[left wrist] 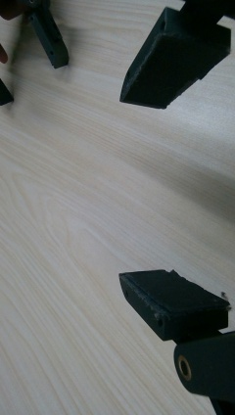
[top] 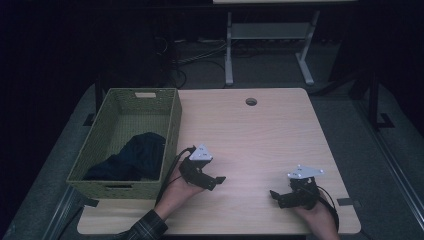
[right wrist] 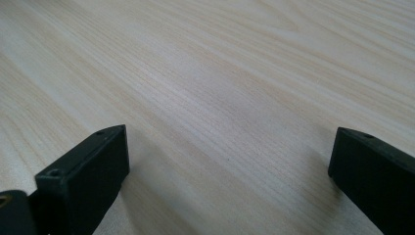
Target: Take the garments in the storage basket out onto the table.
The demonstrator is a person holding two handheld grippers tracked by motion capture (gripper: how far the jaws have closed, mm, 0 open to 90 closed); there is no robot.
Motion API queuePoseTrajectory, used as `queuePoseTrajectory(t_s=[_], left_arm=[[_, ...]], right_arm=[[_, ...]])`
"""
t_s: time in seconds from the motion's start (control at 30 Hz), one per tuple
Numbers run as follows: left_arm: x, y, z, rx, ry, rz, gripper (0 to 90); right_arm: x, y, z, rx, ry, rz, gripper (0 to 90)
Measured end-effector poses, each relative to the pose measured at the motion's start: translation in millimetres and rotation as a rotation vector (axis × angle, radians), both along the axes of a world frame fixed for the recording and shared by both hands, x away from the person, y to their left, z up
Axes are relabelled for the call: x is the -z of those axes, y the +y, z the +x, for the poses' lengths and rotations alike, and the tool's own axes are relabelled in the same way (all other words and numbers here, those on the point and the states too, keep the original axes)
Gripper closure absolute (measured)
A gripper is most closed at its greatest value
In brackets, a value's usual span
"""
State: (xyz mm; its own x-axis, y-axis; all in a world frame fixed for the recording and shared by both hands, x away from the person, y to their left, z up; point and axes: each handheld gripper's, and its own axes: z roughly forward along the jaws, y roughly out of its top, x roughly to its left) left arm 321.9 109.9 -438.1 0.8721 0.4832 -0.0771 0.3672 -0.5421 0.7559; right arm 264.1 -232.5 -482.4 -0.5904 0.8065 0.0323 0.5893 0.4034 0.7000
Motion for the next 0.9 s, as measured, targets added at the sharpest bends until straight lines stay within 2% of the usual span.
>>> queuePoseTrajectory(t_s=[0.3, 0.47, 0.9], left_arm=[[-6.7, -0.1, 2.2, 0.007, -0.001, -0.001, 14.1], [-13.4, 0.8, 3.4, 0.002, -0.007, -0.018, 14.1], [-22.8, 1.0, 3.6, 0.014, -0.011, -0.013, 14.2]], right_arm=[[0.0, 0.0, 0.0, 0.0, 0.0, 0.0, 1.3], [0.0, 0.0, -0.1, 0.0, 0.001, 0.001, 1.3], [0.0, 0.1, -0.1, 0.0, 0.001, 0.002, 1.3]])
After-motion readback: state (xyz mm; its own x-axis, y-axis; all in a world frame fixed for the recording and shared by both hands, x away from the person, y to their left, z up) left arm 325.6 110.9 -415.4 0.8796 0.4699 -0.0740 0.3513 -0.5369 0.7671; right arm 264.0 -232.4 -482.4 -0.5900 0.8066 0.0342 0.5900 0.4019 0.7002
